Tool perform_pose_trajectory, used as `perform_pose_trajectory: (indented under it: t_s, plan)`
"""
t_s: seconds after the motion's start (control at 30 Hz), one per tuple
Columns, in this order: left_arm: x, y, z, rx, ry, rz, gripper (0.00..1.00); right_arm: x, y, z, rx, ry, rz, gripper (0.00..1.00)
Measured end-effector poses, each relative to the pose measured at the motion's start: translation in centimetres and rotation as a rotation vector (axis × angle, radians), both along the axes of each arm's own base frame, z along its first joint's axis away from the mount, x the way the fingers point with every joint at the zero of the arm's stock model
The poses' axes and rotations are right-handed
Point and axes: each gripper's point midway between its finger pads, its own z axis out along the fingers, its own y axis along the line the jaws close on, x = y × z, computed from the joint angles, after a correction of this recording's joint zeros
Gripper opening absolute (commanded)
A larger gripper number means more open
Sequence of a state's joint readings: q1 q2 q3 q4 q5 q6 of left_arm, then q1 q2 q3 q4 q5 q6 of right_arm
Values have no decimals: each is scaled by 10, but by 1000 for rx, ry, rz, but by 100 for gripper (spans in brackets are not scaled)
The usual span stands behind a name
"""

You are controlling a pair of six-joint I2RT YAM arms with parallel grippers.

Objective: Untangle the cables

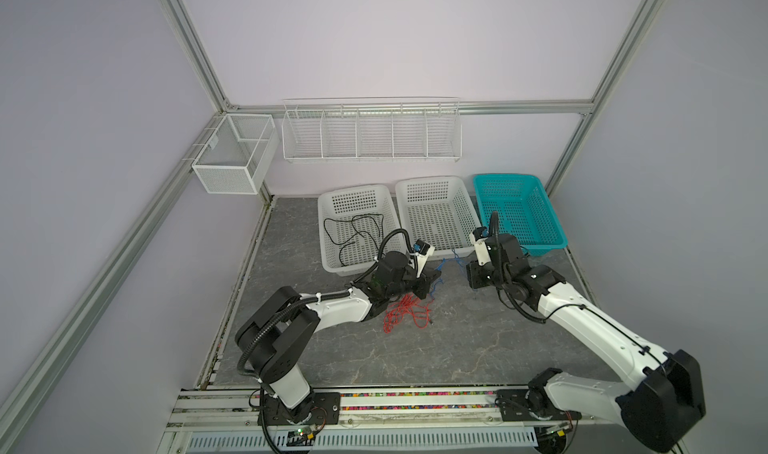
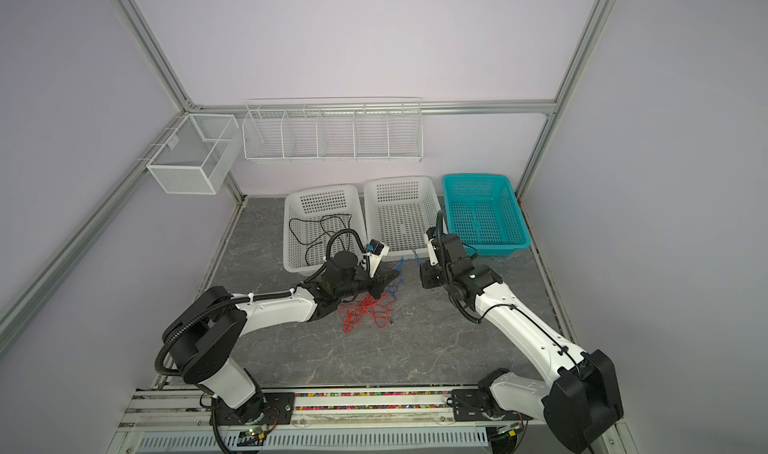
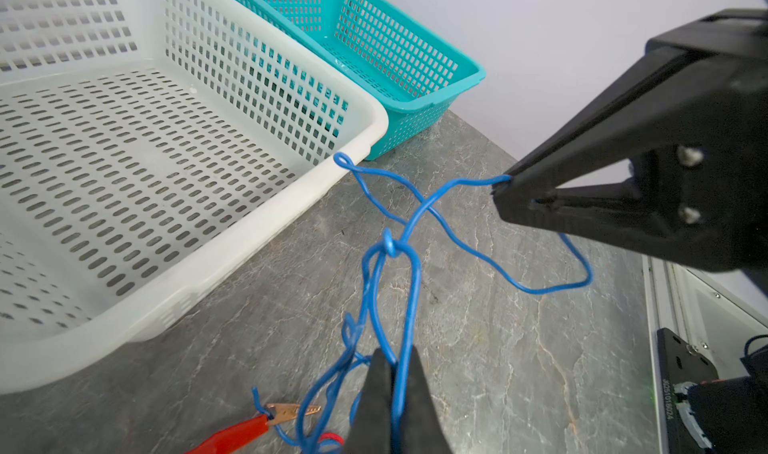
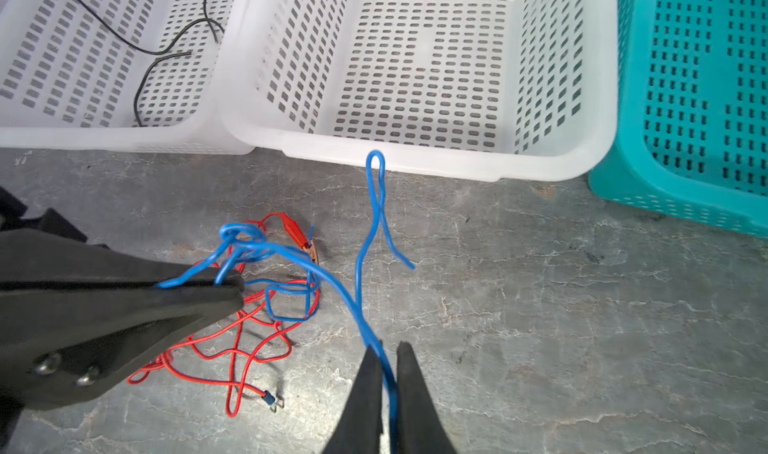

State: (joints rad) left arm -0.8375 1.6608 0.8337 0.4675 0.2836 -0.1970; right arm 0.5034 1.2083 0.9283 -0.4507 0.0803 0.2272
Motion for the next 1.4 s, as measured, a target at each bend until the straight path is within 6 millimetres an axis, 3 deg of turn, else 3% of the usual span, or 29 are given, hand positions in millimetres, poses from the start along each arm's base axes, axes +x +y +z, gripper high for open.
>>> perform_pose_trajectory:
  t_s: [0.07, 0.2, 0.4, 0.5, 0.63, 0.8, 1.07, 1.4]
  plan:
    - [1, 2, -1, 6, 4, 5, 0, -1, 4, 0, 9, 1, 25, 12]
    - [2, 4, -5, 20, 17, 8, 21, -3, 13, 2, 9, -15, 73, 12]
    - [1, 5, -7, 36, 20, 5, 36, -2, 18, -9, -29, -3, 92, 10]
    - [0, 7, 3, 28, 3, 5, 40, -1, 17, -12, -44, -2, 87, 10]
    - [1, 10, 18, 7, -26, 14, 43, 0, 16, -11, -51, -9, 85, 8]
    - [7, 16, 22, -7, -33, 40, 46, 1, 17, -9, -41, -19, 83, 6]
    - [6, 39, -11, 30, 3, 60, 45, -3, 17, 19, 64, -73, 83, 6]
    - [-8, 40, -20, 40, -57, -12, 47, -12, 29, 21, 151, -25, 130, 6]
